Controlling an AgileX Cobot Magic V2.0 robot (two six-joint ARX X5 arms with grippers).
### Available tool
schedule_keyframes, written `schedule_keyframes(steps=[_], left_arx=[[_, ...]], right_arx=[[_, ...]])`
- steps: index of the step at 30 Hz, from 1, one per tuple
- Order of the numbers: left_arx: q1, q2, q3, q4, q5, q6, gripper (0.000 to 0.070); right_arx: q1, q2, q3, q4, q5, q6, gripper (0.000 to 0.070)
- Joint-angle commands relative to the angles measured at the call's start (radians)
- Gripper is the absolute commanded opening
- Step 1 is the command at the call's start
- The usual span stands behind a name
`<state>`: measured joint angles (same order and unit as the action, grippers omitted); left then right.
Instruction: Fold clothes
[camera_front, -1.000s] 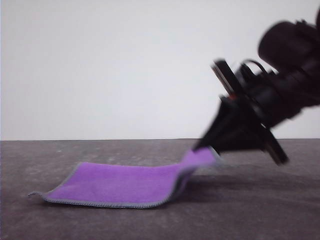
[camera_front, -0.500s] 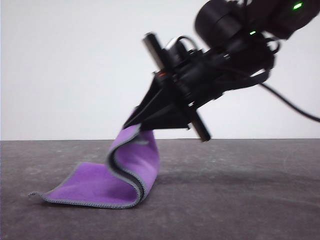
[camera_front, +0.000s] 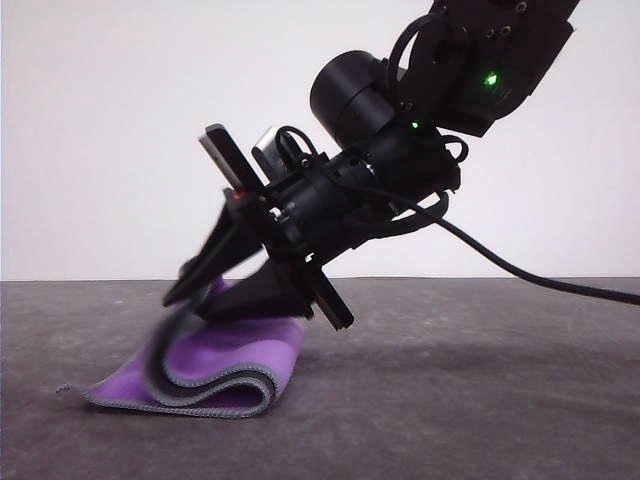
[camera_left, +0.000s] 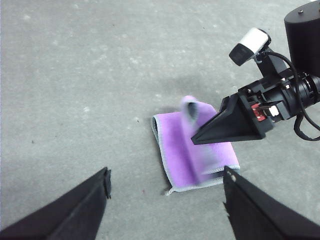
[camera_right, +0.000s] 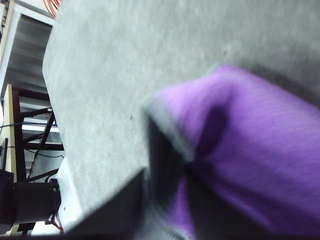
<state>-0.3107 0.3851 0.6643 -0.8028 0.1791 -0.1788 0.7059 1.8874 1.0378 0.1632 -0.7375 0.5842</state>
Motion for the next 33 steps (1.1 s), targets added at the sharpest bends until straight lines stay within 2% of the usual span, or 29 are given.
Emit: schedule_keyframes(steps=[1,4,7,12,14,16,21,27,33], left_arx=[[-0.004,0.002,0.001,0.01,-0.003,0.01,0.0435],[-0.004,0.002,0.001,0.01,-0.003,0.01,0.0435],[-0.004,0.002,0.001,0.01,-0.003,0.01,0.0435],[-0.004,0.002,0.001,0.01,-0.003,0.01,0.0435],[-0.004,0.002,0.001,0.01,-0.003,0.01,0.0435],[-0.004,0.002,0.001,0.011,-0.004,0.01,0.0435],[-0.004,0.002,0.001,0.025,-0.004,0.01,0.0435],[-0.004,0.002,0.001,0.047,-0.005,0.01,0.0435],[-0.004,0.002,0.001,0.067,-0.007,0.01,0.0435]], right_arx=[[0.004,-0.002,0.018,0.03,-0.019,0.006,0.0321],[-0.013,-0.059,0.018,0.018,-0.033,-0.033,0.032],[-0.022,-0.134,0.017,-0.093,0.016,-0.147,0.0318],[-0.024,-0.286,0.014,-0.416,0.267,-0.443,0.0309],[-0.024,-0.351,0.004,-0.508,0.367,-0.525,0.03],[-0.029,-0.42,-0.013,-0.568,0.44,-0.575,0.03],[-0.069,-0.619,-0.11,-0.601,0.526,-0.593,0.0299],[-0.134,-0.866,-0.288,-0.536,0.582,-0.587,0.0299],[-0.211,-1.073,-0.479,-0.408,0.581,-0.459,0.0299]])
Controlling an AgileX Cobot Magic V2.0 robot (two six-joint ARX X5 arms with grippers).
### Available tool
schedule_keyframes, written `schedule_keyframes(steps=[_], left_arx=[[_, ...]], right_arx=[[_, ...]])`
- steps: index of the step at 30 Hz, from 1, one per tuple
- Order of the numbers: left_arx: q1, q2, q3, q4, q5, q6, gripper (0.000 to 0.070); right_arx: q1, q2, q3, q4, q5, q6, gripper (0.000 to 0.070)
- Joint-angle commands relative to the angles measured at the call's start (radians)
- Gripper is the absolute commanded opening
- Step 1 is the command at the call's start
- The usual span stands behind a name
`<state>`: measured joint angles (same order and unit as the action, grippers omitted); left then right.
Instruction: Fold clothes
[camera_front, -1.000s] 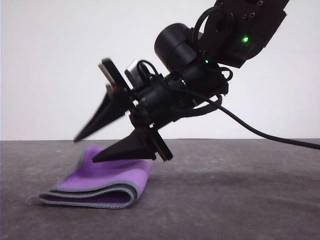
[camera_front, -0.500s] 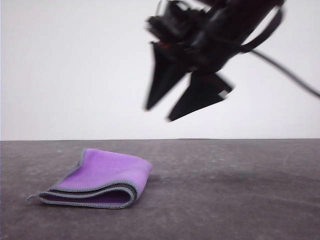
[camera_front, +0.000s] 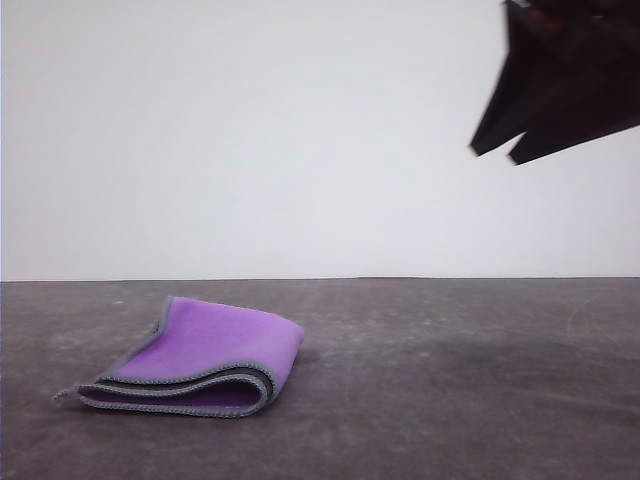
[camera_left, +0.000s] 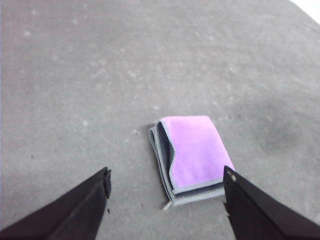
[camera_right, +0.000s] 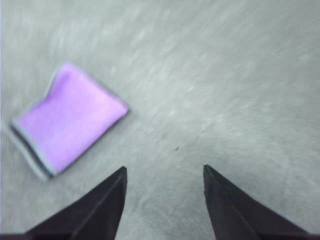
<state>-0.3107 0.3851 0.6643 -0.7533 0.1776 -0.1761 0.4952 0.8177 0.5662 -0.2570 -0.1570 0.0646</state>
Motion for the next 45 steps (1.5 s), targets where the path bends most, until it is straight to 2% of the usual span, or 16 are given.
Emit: schedule_keyframes(steps=[1,4,8,11,12,13,14,15,35,38,45], left_arx=[[-0.004,0.002,0.001,0.022,-0.006,0.007,0.0435],[-0.004,0.002,0.001,0.028,-0.006,0.007,0.0434],[-0.004,0.002,0.001,0.023,-0.015,0.008,0.0435],[-0.004,0.0,0.002,0.008,-0.015,0.007,0.0434],[-0.004,0.0,0.002,0.006,-0.014,0.006,0.0414],[-0.004,0.0,0.002,0.006,-0.013,0.002,0.0364],[-0.004,0.0,0.001,0.01,-0.012,0.002,0.0136],[-0.004,0.0,0.001,0.016,-0.011,0.001,0.0005],[0.011,-0.002,-0.007,0.04,-0.021,0.014,0.0],[0.058,-0.017,-0.07,0.142,-0.021,0.02,0.0],[0.223,-0.146,-0.338,0.474,-0.028,0.063,0.0]], right_arx=[[-0.013,-0.032,-0.036,0.028,0.0,0.085,0.0299],[-0.041,-0.091,-0.096,0.061,0.001,0.118,0.03],[-0.053,-0.101,-0.108,0.062,0.0,0.096,0.0304],[-0.053,-0.101,-0.108,0.07,-0.001,0.092,0.0333],[-0.053,-0.101,-0.108,0.074,-0.001,0.092,0.032],[-0.053,-0.101,-0.108,0.077,-0.001,0.092,0.0291],[-0.053,-0.101,-0.108,0.077,0.0,0.092,0.0118],[-0.053,-0.101,-0.108,0.078,0.002,0.092,0.0017],[-0.053,-0.101,-0.108,0.103,0.004,0.087,0.0014],[-0.053,-0.101,-0.108,0.103,0.004,0.087,0.0014],[-0.053,-0.101,-0.108,0.103,0.004,0.087,0.0014]])
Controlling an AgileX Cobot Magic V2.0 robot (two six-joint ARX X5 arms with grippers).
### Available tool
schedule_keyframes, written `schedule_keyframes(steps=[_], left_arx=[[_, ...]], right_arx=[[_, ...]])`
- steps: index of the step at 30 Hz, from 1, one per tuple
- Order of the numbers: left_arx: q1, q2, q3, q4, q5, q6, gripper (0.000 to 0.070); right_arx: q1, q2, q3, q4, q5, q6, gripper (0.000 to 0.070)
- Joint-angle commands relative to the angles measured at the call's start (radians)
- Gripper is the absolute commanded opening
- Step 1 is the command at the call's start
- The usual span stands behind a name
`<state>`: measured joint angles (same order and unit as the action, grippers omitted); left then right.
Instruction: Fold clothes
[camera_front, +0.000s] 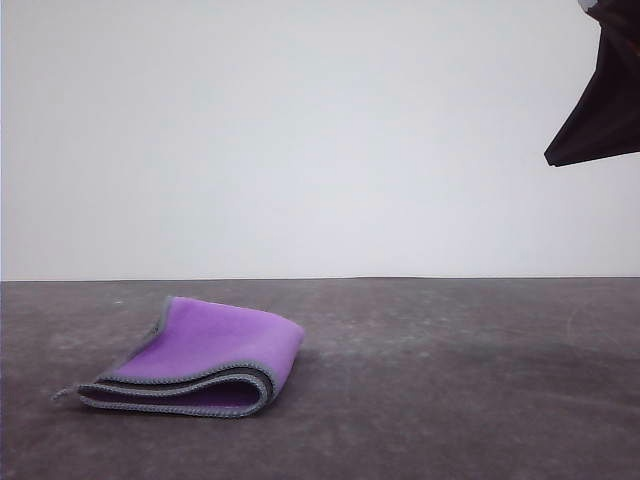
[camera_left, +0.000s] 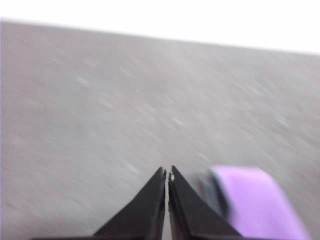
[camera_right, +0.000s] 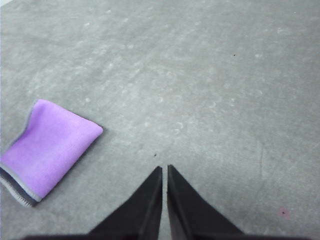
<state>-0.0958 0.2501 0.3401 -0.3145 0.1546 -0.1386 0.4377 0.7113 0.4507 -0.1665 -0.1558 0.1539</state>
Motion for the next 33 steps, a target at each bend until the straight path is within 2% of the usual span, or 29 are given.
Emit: schedule_keyframes(steps=[1,7,10,15,33], left_arx=[[0.032,-0.038,-0.05,0.063,-0.008,0.027,0.0],[0.115,-0.189,-0.191,0.083,-0.029,0.026,0.0],[0.123,-0.245,-0.239,0.085,-0.068,0.027,0.0],[0.122,-0.247,-0.318,0.169,-0.095,0.032,0.0],[0.122,-0.247,-0.327,0.176,-0.095,0.03,0.0]], right_arx=[[0.005,0.005,0.007,0.012,0.002,-0.003,0.0014],[0.005,0.005,0.007,0.012,0.003,-0.003,0.0014],[0.005,0.005,0.007,0.013,0.003,-0.003,0.0014],[0.005,0.005,0.007,0.012,0.001,-0.003,0.0014],[0.005,0.005,0.007,0.011,0.001,-0.003,0.0014]])
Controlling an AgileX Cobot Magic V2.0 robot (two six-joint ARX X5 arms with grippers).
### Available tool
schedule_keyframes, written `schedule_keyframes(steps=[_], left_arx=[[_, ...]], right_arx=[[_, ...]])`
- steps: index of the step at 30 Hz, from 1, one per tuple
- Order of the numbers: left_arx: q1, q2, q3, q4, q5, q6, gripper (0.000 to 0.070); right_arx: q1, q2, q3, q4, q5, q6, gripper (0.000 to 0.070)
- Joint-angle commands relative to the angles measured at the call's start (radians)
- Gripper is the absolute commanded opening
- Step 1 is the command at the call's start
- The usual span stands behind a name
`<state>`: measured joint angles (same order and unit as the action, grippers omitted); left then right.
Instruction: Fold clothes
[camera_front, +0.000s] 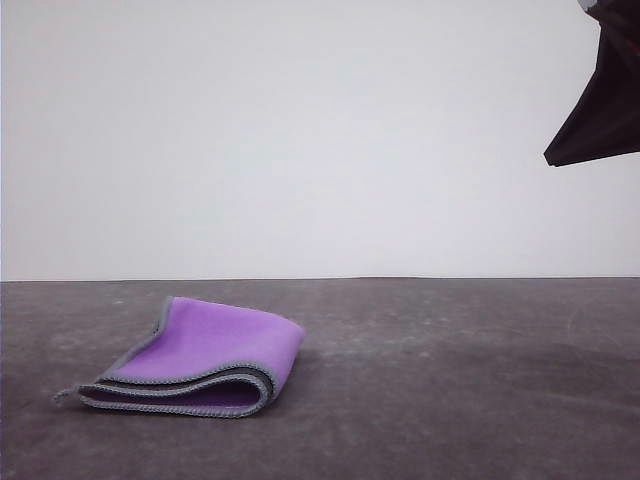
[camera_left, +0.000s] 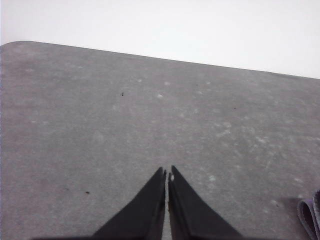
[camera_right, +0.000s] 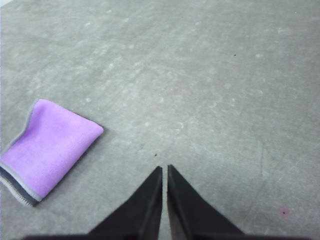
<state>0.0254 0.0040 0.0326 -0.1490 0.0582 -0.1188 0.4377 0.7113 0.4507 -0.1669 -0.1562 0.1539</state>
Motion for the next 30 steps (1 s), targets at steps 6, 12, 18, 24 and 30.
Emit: schedule_keyframes(steps=[6,12,18,24,30], left_arx=[[0.0,-0.001,-0.019,0.011,0.001,0.01,0.0],[0.0,-0.001,-0.019,0.01,0.001,0.01,0.0],[0.0,-0.001,-0.019,0.01,0.001,0.01,0.0],[0.0,-0.001,-0.019,0.01,0.001,0.01,0.0],[0.0,-0.001,-0.019,0.01,0.001,0.01,0.0]], right_arx=[[0.002,-0.004,0.007,0.001,0.009,-0.036,0.0014],[-0.092,-0.126,-0.028,-0.095,0.083,-0.131,0.0014],[-0.227,-0.38,-0.179,-0.088,0.14,-0.136,0.0014],[-0.298,-0.615,-0.314,-0.045,0.141,-0.136,0.0014],[-0.34,-0.707,-0.432,0.062,0.164,-0.131,0.0014]])
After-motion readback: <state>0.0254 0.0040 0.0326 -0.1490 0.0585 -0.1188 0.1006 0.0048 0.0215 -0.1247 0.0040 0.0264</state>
